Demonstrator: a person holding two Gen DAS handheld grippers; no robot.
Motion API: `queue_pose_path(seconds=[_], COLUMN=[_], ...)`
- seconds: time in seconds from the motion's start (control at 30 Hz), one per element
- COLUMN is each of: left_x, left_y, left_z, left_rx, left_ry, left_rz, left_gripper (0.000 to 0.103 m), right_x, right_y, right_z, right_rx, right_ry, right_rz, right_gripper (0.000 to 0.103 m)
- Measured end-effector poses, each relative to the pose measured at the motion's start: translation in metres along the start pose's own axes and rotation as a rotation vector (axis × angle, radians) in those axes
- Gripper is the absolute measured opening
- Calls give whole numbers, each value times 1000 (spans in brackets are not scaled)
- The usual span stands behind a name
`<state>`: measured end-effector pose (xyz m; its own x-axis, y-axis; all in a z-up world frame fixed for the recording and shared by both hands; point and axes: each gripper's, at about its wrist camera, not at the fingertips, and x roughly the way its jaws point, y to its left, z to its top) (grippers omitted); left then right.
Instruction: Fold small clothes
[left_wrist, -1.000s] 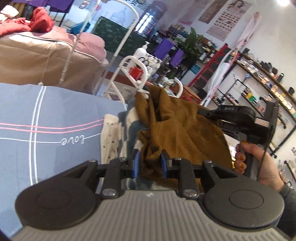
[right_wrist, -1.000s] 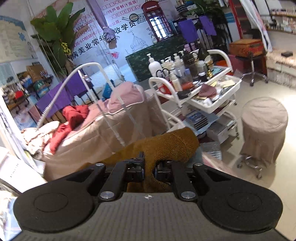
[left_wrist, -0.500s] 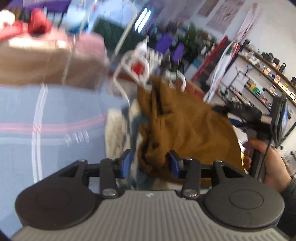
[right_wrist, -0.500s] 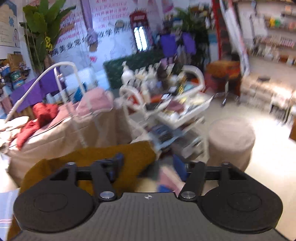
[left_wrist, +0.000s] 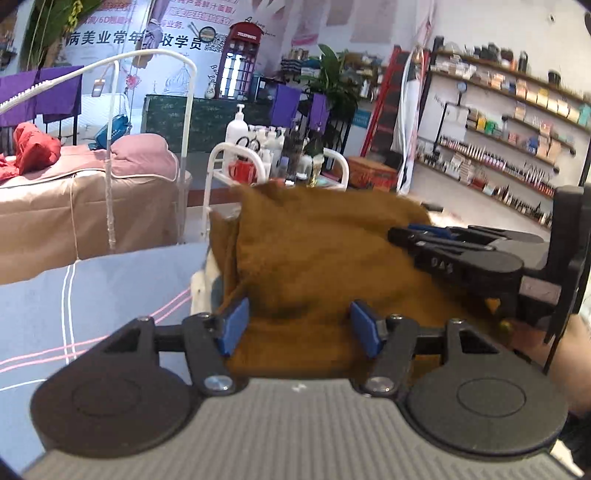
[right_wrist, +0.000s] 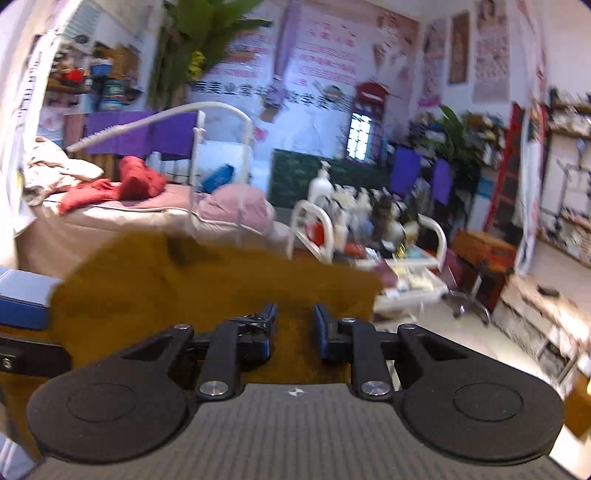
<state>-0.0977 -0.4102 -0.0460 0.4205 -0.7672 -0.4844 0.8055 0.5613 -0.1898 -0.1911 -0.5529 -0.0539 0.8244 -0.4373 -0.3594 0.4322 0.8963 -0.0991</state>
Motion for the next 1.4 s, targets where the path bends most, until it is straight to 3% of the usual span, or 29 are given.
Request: queue_pose_path(seconds=[0.07, 0.13, 0.2, 0.23, 0.27, 0.3, 0.33, 0.5, 0.7, 0.87, 0.97, 1.23, 1.4], left_x=[4, 3, -6, -16, -20, -28, -35, -74, -101, -112, -110, -105, -102], left_y=[-4, -8, -12, -13, -17, -19, -20, -30, -50, -51, -46, -51, -44], left_z=[-3, 2, 11, 12, 16, 20, 23, 39, 46, 42, 42, 41, 45], left_rx=[37, 66, 67, 69, 76, 81, 86, 139, 266, 243, 219, 266, 225], left_ry=[0, 10, 6, -16, -30, -37, -37, 11, 35, 42, 48, 53, 40], left_rz=[8, 17, 32, 27, 19, 10, 4, 27, 134, 150, 153, 171, 148], left_gripper=[66, 95, 103, 103, 103, 103, 103, 103, 103, 103, 103, 103, 103], right_x=[-1, -5, -13, -18, -25, -33, -42, -82, -95, -94, -92, -92, -95], right_y=[1, 3, 6, 10, 14, 19, 25, 44, 45, 53, 55, 55, 57], right_z=[-1, 10, 24, 31, 35, 41, 45, 64, 66, 57, 49, 43, 40], right_rx=[27, 41, 56, 49, 38, 25, 10, -52, -18, -59, -74, -60, -69], right_ry=[-14, -21, -22, -31, -40, -40, -35, 43, 205, 278, 297, 316, 316], right_rz=[-2, 2, 14, 12, 6, 2, 2, -42, -40, -85, -102, -88, -86], right_gripper=[42, 42, 47, 56, 73, 100, 103, 103, 103, 103, 103, 103, 103])
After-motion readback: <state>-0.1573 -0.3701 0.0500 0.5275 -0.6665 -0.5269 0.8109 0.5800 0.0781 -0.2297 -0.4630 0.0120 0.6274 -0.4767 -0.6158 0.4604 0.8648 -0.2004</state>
